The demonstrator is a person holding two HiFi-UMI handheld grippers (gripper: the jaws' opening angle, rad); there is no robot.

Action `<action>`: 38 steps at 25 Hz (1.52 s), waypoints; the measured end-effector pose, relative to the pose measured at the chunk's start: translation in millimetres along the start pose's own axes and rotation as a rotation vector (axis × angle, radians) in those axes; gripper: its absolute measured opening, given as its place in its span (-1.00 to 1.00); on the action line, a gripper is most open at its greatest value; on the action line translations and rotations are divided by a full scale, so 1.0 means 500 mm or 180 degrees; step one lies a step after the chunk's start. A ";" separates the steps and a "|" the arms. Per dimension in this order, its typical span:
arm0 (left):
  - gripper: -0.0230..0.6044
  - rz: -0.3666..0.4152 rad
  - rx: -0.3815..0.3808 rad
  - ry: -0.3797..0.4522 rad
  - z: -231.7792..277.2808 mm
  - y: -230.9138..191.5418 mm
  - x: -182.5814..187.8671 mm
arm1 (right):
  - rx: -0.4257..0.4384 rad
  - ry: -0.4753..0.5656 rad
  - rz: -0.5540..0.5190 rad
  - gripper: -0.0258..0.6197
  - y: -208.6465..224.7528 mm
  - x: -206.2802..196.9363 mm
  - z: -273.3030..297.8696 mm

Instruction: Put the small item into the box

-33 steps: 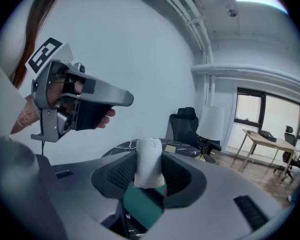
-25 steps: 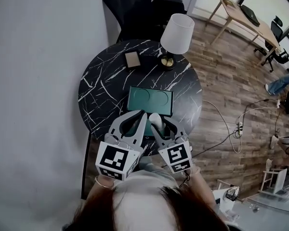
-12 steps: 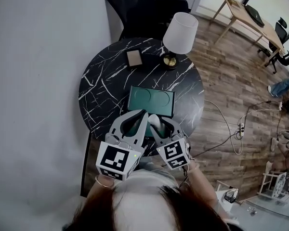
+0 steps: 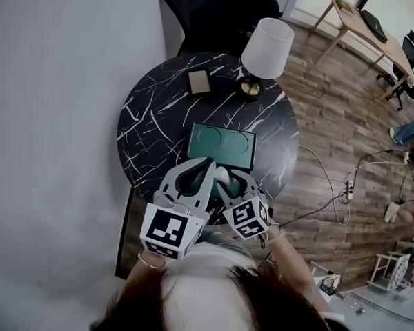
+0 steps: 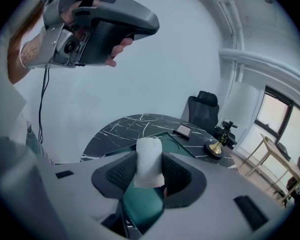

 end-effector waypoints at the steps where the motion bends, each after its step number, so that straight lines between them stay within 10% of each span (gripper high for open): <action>1: -0.90 -0.0003 0.0006 -0.0006 0.001 -0.002 0.000 | 0.0011 -0.0021 -0.0024 -0.37 -0.001 -0.002 0.006; 38: -0.90 -0.0049 0.0116 -0.0073 -0.005 -0.027 -0.008 | 0.0280 -0.0821 -0.0701 -0.37 -0.034 -0.108 0.177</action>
Point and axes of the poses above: the fingertips, and each gripper's own axes: z forward along the fingers, y to its right, x out of its top, the point moved 5 cm from there along -z, backward along the fingers, and after that the axes turned 8 degrees about -y, right-handed, at the moved point
